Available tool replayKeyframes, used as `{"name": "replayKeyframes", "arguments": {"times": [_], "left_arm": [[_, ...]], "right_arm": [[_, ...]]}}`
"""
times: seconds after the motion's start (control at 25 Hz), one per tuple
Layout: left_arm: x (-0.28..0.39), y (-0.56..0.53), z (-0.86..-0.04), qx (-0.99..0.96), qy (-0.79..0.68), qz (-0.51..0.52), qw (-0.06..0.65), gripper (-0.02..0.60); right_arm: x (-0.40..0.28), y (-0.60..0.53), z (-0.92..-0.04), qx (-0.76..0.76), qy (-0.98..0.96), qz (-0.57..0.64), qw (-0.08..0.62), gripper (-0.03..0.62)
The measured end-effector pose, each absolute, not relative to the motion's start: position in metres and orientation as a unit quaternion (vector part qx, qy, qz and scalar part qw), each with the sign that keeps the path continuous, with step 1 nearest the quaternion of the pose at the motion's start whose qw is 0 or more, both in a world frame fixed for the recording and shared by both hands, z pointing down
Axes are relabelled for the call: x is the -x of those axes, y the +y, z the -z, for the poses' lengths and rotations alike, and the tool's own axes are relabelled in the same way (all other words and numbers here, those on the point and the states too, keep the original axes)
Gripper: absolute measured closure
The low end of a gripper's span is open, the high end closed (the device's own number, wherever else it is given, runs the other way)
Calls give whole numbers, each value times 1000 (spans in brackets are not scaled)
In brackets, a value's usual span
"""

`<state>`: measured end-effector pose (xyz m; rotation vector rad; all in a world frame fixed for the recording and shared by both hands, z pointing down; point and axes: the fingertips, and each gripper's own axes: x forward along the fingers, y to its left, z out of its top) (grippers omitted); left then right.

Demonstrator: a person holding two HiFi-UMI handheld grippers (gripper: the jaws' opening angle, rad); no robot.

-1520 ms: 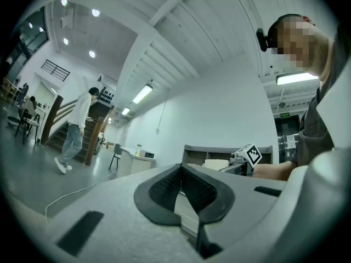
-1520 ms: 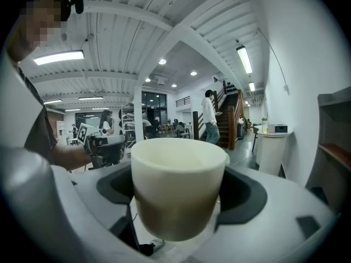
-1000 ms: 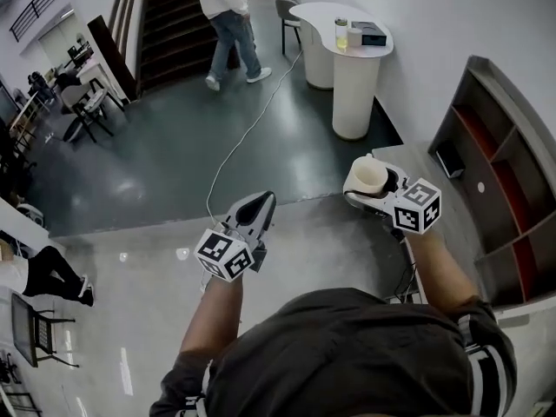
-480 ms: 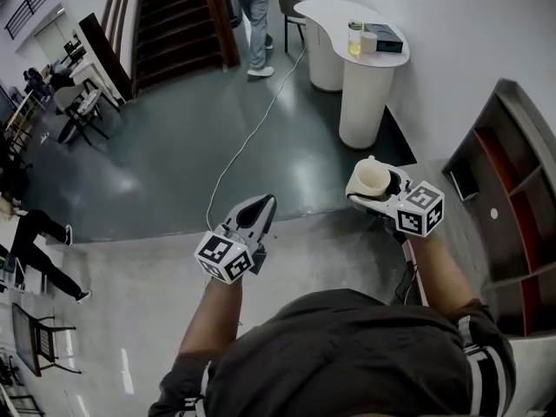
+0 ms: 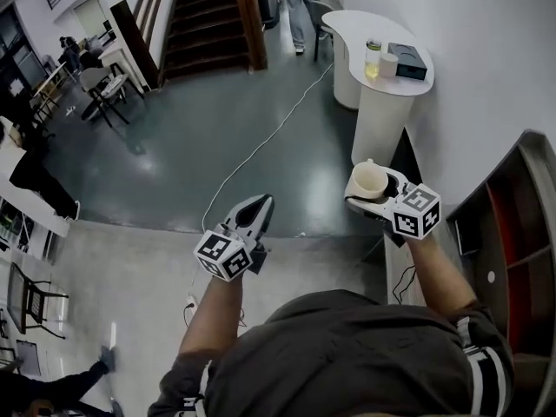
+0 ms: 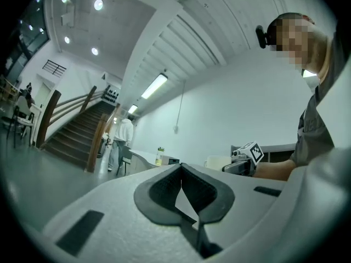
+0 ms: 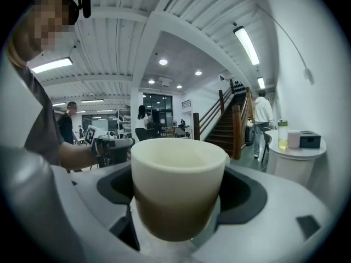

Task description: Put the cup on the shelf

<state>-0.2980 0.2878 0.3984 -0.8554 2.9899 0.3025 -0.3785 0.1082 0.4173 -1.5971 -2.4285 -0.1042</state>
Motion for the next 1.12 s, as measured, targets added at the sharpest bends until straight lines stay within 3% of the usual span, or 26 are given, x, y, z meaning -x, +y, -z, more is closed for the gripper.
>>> {"name": "replayKeyframes", "arguments": {"times": [0.72,1.12], "left_arm": [[373,334,-389,305,950,-66,4,580],[390,273,-383,375,925,-53,2,580]], "right_arm": [[444,152,-412,511,-853,33,102,166],[436,88,-406,448,-888,32,97,166]]}}
